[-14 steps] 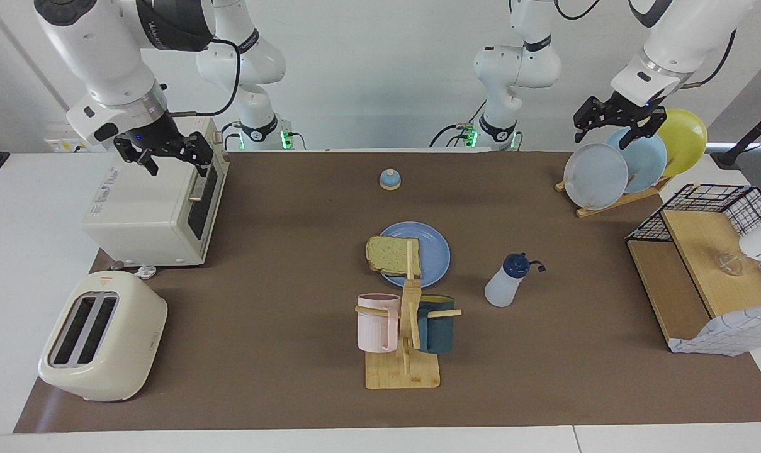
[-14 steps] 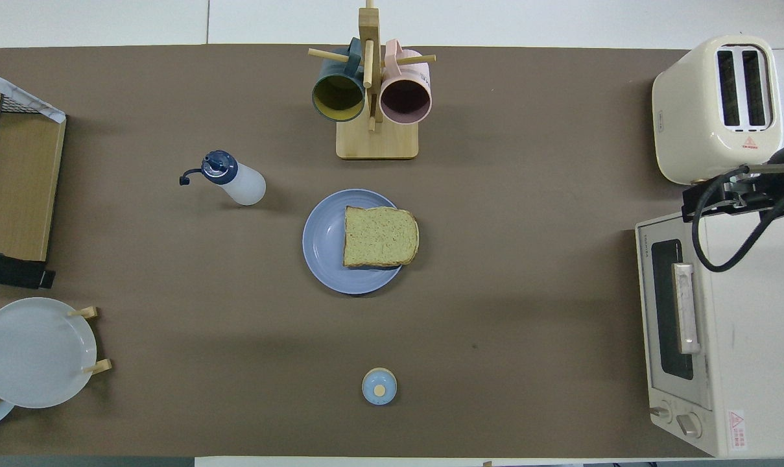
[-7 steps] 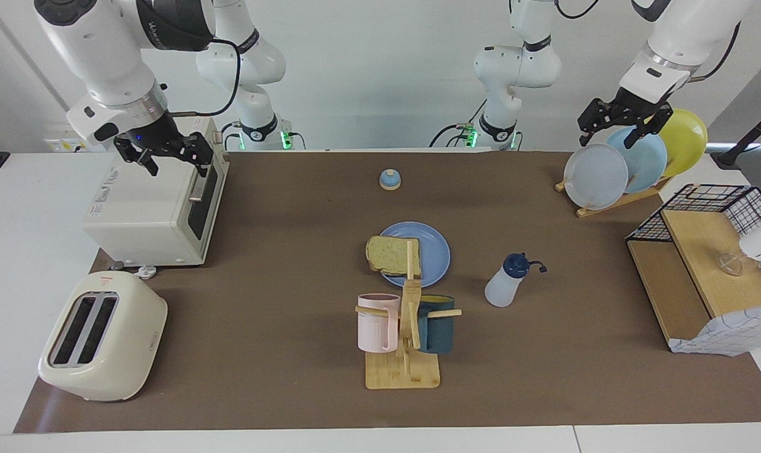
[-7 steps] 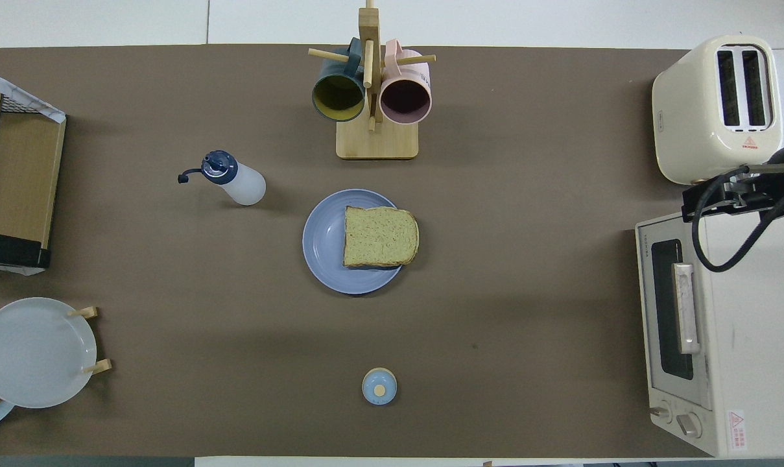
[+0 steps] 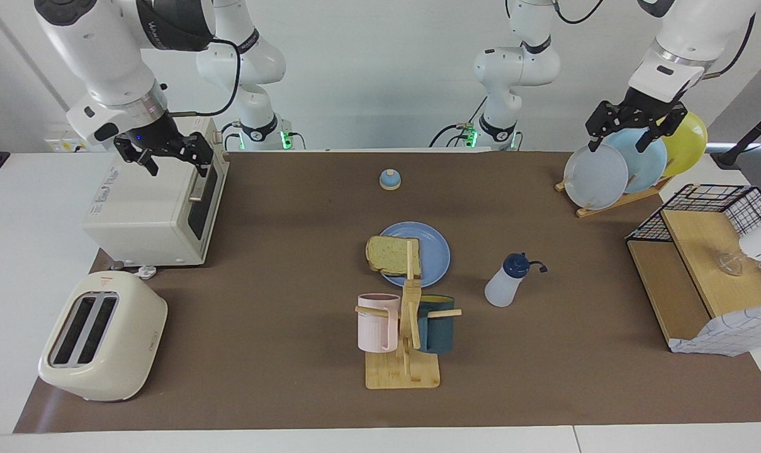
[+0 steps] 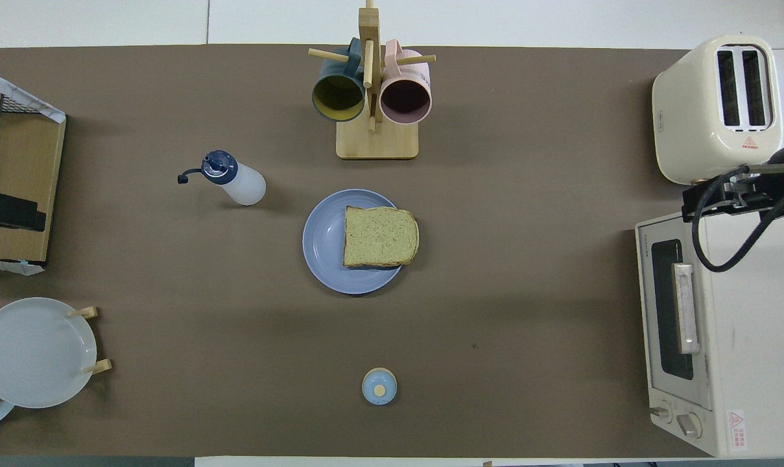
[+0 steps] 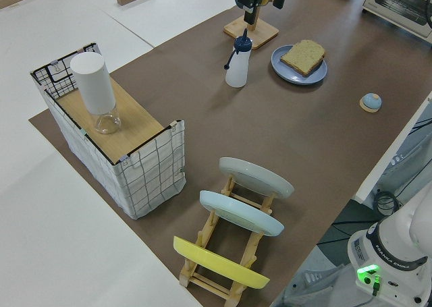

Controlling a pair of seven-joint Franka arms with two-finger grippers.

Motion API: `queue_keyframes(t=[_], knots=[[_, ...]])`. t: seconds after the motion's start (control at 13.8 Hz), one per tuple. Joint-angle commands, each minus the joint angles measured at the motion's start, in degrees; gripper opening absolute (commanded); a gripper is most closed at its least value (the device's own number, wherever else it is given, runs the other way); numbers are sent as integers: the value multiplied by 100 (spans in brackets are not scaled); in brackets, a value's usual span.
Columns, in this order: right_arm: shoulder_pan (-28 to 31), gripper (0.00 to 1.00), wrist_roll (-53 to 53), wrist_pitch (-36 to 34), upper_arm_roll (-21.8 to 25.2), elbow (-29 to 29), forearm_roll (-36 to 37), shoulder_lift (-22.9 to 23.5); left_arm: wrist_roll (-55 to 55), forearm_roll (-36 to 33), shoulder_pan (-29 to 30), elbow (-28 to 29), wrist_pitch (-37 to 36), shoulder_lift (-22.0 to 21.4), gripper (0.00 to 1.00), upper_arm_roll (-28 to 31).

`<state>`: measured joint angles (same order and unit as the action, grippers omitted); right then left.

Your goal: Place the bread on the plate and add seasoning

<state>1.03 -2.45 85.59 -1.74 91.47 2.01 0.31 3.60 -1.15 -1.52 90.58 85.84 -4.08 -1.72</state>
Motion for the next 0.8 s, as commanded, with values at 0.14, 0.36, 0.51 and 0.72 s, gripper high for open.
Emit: queue_keyframes(t=[0.14, 0.36, 0.51, 0.72], knots=[[73, 100, 148, 37, -28, 82, -113, -93, -26, -25, 345, -78, -129, 154, 100, -329], [73, 100, 148, 46, -28, 82, -113, -93, -96, 325, 371, 521, 477, -111, 100, -276], [73, 100, 148, 37, -28, 90, -113, -93, -167, 326, 223, 460, 434, -58, 100, -172], [73, 100, 148, 37, -28, 90, -113, -93, -149, 309, -50, 460, 294, -41, 100, 110]])
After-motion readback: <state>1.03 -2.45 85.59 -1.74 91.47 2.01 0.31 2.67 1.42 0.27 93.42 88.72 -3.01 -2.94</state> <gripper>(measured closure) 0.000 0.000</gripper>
